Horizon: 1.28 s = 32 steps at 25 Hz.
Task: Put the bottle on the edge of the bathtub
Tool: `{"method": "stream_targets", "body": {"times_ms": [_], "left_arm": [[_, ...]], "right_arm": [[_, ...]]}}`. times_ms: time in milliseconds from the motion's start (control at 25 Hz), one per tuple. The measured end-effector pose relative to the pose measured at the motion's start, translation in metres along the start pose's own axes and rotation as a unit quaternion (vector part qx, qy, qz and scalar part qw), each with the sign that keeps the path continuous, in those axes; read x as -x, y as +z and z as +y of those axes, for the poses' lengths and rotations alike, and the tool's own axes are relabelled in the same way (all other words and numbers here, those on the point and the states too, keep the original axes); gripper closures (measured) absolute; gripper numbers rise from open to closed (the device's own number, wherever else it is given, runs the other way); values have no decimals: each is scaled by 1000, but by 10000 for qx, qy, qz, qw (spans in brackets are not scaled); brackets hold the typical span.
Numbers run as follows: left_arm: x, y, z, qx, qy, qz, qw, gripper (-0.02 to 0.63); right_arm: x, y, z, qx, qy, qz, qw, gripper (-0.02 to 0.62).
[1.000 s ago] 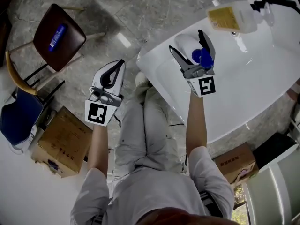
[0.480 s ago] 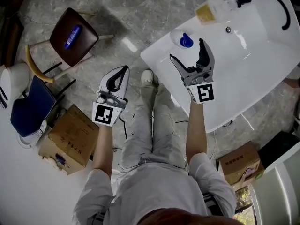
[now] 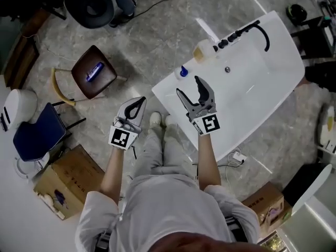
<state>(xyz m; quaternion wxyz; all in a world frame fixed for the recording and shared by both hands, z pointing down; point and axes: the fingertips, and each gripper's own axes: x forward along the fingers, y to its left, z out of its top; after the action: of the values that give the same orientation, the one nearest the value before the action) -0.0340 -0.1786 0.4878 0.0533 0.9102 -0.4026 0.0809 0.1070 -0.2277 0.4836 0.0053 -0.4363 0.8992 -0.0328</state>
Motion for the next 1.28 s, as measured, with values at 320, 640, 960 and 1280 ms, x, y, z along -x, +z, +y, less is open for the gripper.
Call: {"method": "stream_targets", "body": {"times_ms": [320,640,960,1280], "left_arm": [[33,72,-31,-270,-223,-175,9992,611],[57,130,-55,-579,-312,-442,9969,611],[75,139,-54,-338,-222,-659,9970,611],[86,150,-39,-354,-45,-758,9965,611]], "right_arm": [[33,99,42,102,337,-220,9991,420],[58,149,89,177,449,-366,9982,519],[60,163,109,472,319,-198,9982,595],[45,180,109,614,421,-311,9967,595]]}}
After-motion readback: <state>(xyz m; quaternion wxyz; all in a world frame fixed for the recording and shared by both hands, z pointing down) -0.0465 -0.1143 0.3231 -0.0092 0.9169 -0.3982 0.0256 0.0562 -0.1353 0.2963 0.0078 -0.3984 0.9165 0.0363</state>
